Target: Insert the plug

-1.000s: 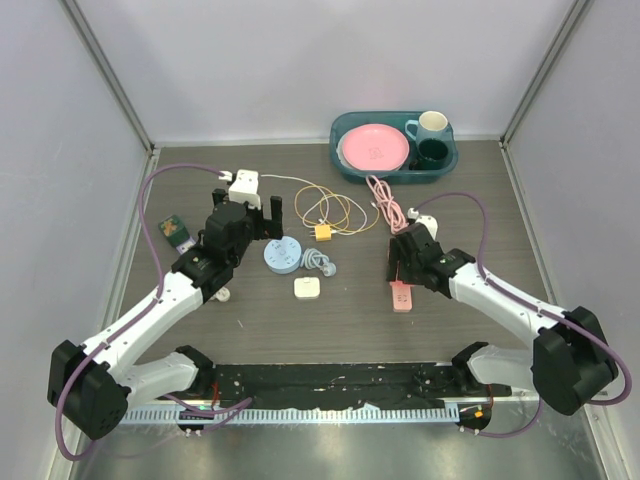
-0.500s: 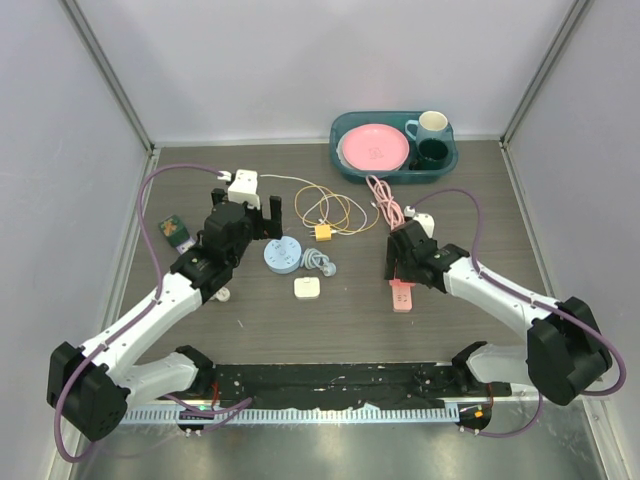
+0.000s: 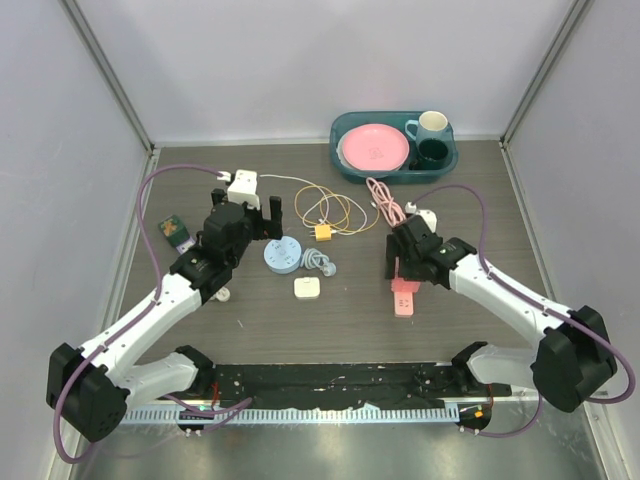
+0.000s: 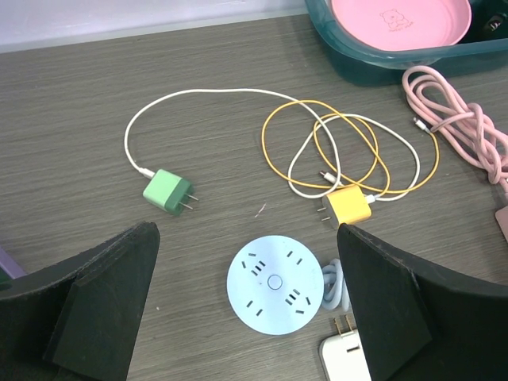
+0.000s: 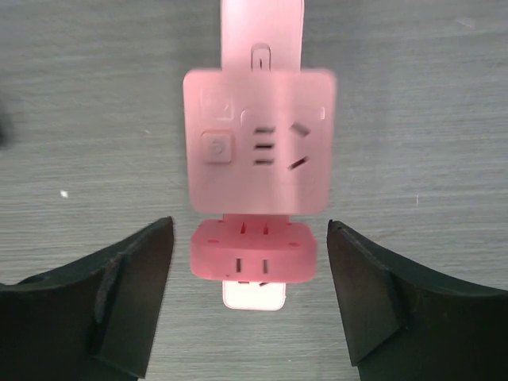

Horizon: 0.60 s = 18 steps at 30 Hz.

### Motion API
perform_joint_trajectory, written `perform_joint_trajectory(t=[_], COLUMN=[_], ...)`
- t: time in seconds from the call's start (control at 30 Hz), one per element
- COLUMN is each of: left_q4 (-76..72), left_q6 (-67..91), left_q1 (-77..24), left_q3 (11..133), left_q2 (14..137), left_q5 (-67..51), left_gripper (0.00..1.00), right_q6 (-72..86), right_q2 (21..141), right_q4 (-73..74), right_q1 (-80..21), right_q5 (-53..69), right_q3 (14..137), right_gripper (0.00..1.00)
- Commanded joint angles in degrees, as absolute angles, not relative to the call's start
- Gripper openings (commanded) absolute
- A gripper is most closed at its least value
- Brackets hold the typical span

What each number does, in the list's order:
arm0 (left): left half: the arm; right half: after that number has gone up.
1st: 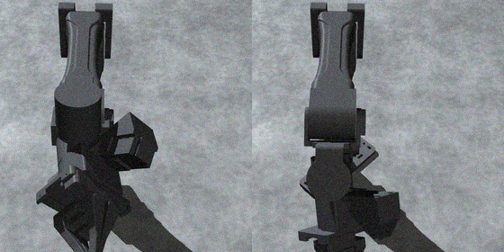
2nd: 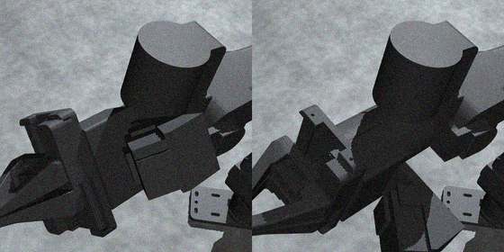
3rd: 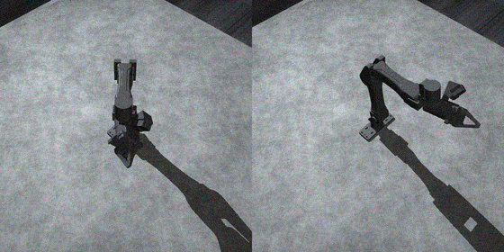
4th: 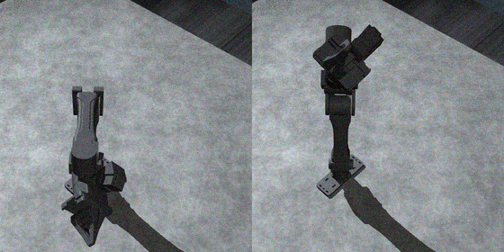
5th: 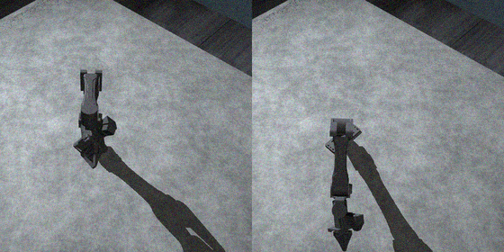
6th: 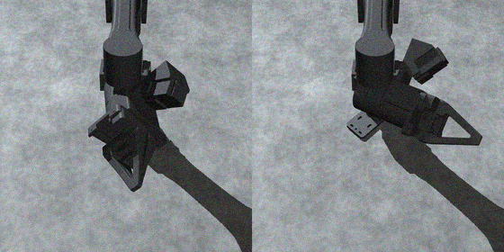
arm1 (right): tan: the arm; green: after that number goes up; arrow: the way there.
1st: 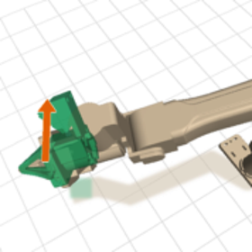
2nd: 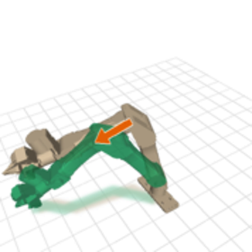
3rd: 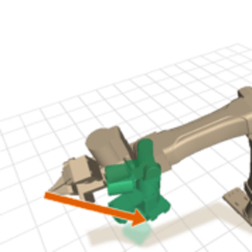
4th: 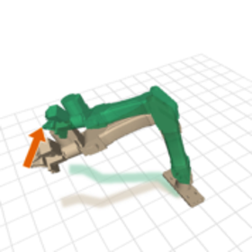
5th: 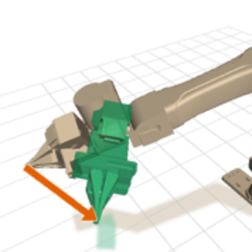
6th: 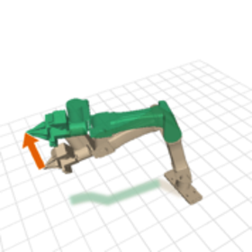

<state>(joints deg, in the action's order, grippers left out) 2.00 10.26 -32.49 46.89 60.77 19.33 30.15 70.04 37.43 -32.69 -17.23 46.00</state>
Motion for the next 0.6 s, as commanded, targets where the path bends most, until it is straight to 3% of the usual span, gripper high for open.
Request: perform_joint_trajectory(t=[0.0,0.1,0.27,0.57], left_q4=[1.3,2.5,5.1,11.4], left_q6=[11.7,12.6,13.9,18.9], left_q1=[-32.3,-32.3,-32.3,-32.2], left_q3=[46.8,47.4,47.8,48.9], left_q2=[59.3,59.3,59.3,60.4], left_q5=[18.0,17.3,17.0,19.1], left_gripper=[1.0,1.0,1.0,1.0], right_q6=[28.9,27.8,26.2,25.8], right_q2=[67.0,66.9,67.8,73.6], right_q4=[36.8,36.3,35.1,22.7], right_q1=[-33.0,-33.0,-33.0,-34.7], right_q5=[-18.3,-18.1,-16.5,2.8], right_q3=[53.3,55.5,56.4,54.2], right_gripper=[0.86,0.92,0.93,0.91])
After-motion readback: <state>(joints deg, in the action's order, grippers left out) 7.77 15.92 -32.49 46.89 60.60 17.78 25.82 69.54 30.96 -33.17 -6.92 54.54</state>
